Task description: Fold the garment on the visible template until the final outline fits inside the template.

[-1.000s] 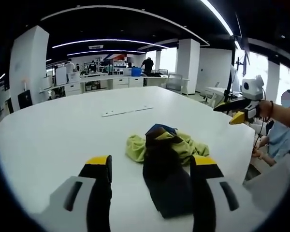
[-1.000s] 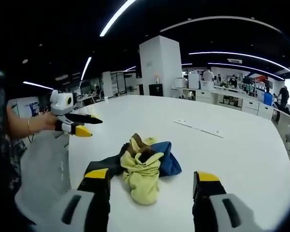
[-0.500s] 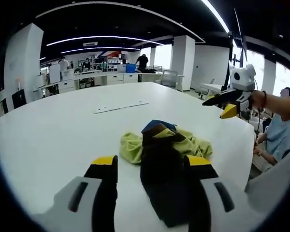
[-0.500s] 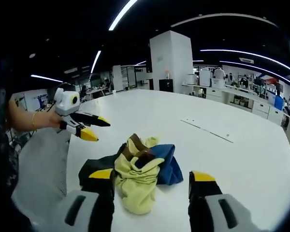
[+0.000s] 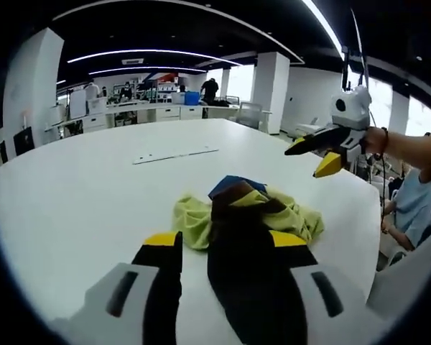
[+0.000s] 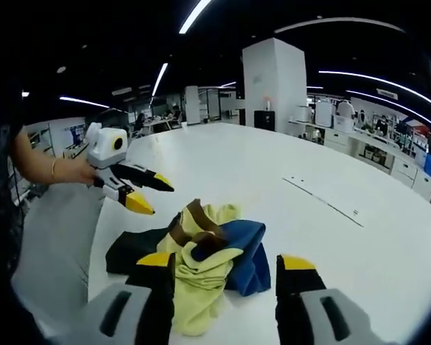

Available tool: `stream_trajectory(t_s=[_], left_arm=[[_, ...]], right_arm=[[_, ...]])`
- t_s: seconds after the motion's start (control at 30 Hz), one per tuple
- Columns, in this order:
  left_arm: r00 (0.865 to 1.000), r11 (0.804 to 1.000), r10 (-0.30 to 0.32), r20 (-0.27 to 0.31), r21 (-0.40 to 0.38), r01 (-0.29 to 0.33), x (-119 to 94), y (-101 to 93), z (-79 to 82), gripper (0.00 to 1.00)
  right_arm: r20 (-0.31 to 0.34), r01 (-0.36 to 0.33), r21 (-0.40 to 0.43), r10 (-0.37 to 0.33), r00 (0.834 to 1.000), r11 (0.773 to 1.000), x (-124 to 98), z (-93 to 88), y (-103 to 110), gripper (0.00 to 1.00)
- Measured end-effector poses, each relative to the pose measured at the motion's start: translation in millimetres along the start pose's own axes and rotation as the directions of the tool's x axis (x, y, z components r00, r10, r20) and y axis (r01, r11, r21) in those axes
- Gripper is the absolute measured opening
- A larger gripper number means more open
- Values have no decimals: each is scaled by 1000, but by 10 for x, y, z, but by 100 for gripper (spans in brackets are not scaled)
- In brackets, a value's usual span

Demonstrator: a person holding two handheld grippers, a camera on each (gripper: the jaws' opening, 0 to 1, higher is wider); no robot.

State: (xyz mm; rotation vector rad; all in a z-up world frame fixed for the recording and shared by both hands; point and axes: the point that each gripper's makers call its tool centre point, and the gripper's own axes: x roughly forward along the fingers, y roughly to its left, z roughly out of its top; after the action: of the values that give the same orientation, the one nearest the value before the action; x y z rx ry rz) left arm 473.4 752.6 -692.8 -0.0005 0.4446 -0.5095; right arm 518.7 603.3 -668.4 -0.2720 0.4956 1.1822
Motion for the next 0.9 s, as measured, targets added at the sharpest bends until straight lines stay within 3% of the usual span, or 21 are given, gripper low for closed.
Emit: stream_trajectory(t_s=[0.27, 0.4, 0.7, 0.9], left_arm=[[999, 1000, -22, -27, -2, 22, 169, -26, -105, 40], [999, 999, -21, -37, -47, 19, 246, 10, -154, 36], [995, 998, -41, -90, -43, 38, 332, 12, -327, 31], [995, 997, -52, -90, -62, 47, 381, 8, -365, 28]], right_arm=[[-24, -49, -36, 48, 999, 998, 248, 46, -74, 49], [-47, -71, -39, 69, 997, 997, 414, 32, -113, 47], [-92, -109, -67, 103, 990, 992, 714, -6, -212, 39], [-107, -119, -61, 112, 988, 991, 843, -34, -263, 35]])
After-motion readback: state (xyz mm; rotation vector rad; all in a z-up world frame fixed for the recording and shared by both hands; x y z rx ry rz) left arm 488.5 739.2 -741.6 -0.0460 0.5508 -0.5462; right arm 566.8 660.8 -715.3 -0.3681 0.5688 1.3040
